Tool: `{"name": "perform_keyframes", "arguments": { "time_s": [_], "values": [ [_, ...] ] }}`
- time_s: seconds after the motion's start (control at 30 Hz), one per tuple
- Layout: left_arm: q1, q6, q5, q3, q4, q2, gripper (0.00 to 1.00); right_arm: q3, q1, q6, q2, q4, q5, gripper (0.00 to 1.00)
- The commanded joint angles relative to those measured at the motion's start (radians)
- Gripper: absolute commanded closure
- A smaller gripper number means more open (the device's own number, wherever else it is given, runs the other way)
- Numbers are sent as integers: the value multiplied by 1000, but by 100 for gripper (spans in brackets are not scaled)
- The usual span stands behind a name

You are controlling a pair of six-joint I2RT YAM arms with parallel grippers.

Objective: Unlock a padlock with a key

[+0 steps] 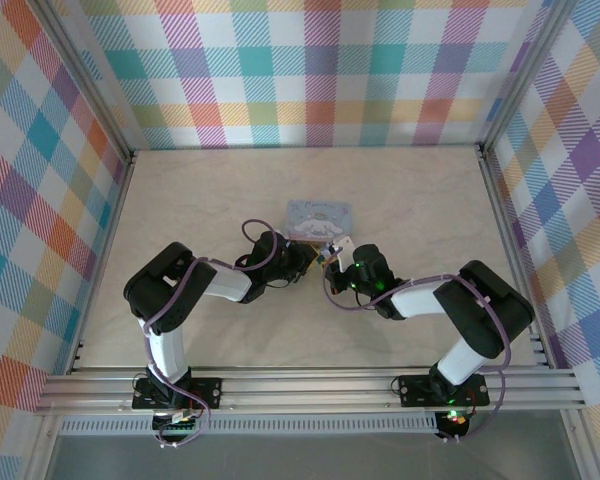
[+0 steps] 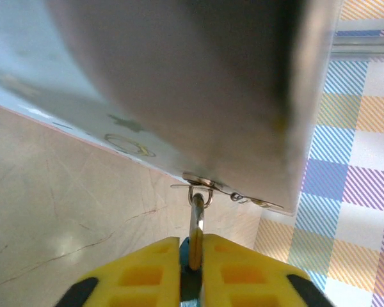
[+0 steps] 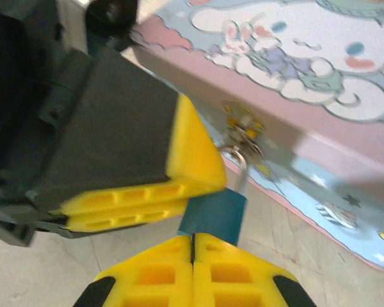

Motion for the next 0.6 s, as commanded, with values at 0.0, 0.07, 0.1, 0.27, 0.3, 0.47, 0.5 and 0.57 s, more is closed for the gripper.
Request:
{"name": "perform_keyframes", "arguments": {
  "time_s": [0.0, 0.07, 0.1, 0.27, 0.3, 0.47, 0.5, 0.57],
  "values": [
    [-12, 41, 5, 1, -62, -73, 80, 23, -11, 69, -6, -85, 5, 100],
    [-8, 60, 0, -4, -89, -99, 74, 33, -16, 105, -5, -122, 5, 100],
    [-5, 68, -1, -7, -102, -112, 70, 32, -20, 129, -4, -122, -3, 100],
    [3, 121, -22, -27, -188, -193, 59, 30, -43, 263, 6, -100, -75, 100],
    [7, 141, -29, -29, -217, -217, 57, 26, -47, 295, 8, -85, -93, 100],
    [20, 276, -109, -10, -429, -357, 47, 22, -62, 438, 33, -30, -162, 100],
    [25, 306, -134, -2, -481, -394, 45, 19, -64, 464, 37, -22, -166, 100],
    [41, 367, -171, 13, -572, -449, 40, 13, -71, 515, 48, -7, -176, 100]
  ]
}}
